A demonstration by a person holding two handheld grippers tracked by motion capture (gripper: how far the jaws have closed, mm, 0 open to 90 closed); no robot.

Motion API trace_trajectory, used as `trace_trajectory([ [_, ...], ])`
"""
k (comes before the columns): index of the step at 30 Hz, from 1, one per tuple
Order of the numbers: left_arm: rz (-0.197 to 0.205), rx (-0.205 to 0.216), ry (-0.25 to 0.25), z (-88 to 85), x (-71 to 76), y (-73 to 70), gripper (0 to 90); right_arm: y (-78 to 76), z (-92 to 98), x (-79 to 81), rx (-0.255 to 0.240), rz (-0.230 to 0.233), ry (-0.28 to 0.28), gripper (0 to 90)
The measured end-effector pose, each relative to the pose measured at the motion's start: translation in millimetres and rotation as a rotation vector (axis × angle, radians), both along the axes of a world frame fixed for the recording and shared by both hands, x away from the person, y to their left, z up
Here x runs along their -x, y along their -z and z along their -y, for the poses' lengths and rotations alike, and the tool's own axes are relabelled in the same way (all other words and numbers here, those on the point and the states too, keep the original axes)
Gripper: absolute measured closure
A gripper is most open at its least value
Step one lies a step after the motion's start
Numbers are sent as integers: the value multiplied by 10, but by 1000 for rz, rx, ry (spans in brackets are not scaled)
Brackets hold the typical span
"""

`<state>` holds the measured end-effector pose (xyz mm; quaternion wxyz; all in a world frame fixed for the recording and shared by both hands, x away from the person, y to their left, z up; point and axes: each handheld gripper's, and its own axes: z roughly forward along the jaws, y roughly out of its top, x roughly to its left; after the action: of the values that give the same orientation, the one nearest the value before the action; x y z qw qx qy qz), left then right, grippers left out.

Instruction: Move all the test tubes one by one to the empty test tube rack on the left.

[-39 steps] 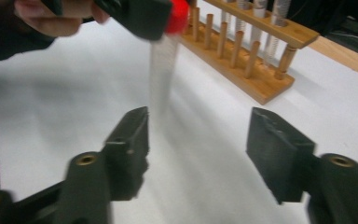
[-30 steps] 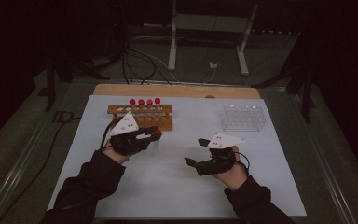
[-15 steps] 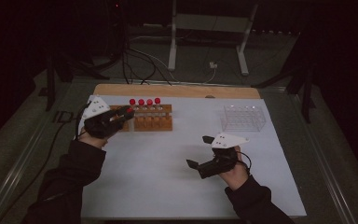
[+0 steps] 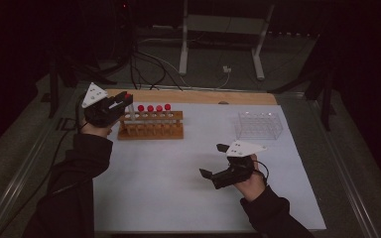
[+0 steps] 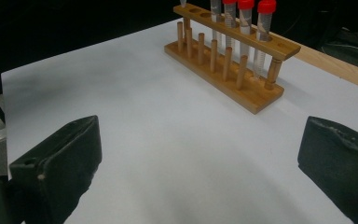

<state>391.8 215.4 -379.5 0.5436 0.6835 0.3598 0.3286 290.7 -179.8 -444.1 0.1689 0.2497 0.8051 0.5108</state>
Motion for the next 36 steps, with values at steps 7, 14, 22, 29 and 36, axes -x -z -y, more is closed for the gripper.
trace_trajectory([
  [7,14,12,-36,23,-171,47,718,-13,21,-2,-7,-5,-1,0],
  [14,49,34,-67,25,-281,147,718,-18,44,-9,-11,-7,-2,0],
  [22,11,47,-106,-9,-364,336,718,-22,53,-11,-11,-9,2,0],
  [29,-52,51,-112,-6,-400,525,717,-23,61,-13,-18,-14,0,0],
  [36,-107,26,-116,36,-420,677,717,-22,63,-16,-16,-16,3,0],
])
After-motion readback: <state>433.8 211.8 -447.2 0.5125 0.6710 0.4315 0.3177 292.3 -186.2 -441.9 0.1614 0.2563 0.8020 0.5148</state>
